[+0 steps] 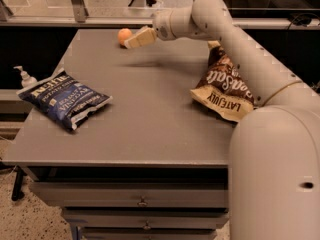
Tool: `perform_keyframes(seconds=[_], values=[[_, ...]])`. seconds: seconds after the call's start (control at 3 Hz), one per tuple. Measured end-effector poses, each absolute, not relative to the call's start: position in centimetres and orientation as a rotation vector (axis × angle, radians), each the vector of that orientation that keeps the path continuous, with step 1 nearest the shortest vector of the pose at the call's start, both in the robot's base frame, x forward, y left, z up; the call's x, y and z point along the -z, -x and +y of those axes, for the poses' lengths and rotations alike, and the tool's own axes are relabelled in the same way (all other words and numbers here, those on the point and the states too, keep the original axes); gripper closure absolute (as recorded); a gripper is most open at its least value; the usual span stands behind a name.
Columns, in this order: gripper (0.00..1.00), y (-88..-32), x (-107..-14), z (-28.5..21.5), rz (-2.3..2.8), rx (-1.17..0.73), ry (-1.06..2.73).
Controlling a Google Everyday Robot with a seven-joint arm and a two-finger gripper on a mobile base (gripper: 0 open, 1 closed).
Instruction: Move orange near blue chip bag
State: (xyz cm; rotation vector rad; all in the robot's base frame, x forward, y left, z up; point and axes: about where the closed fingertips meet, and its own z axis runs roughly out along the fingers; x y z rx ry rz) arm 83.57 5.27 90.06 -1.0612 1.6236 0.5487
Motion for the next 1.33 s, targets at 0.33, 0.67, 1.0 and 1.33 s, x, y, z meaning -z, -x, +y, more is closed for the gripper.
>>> perform_keyframes(seconds=[0.33,0.67,1.0,1.33], values=[[0.0,-85.7,-89.5,7.6,1.623,-0.559,1.06],[0.0,-86.9,-88.2,9.6,1.648,-0.54,1.097],[0.0,-87.7,-87.1,11.2,1.667,-0.523,1.132],[0.13,-88.2,-86.5,11.9,1.682,-0.51,1.149]])
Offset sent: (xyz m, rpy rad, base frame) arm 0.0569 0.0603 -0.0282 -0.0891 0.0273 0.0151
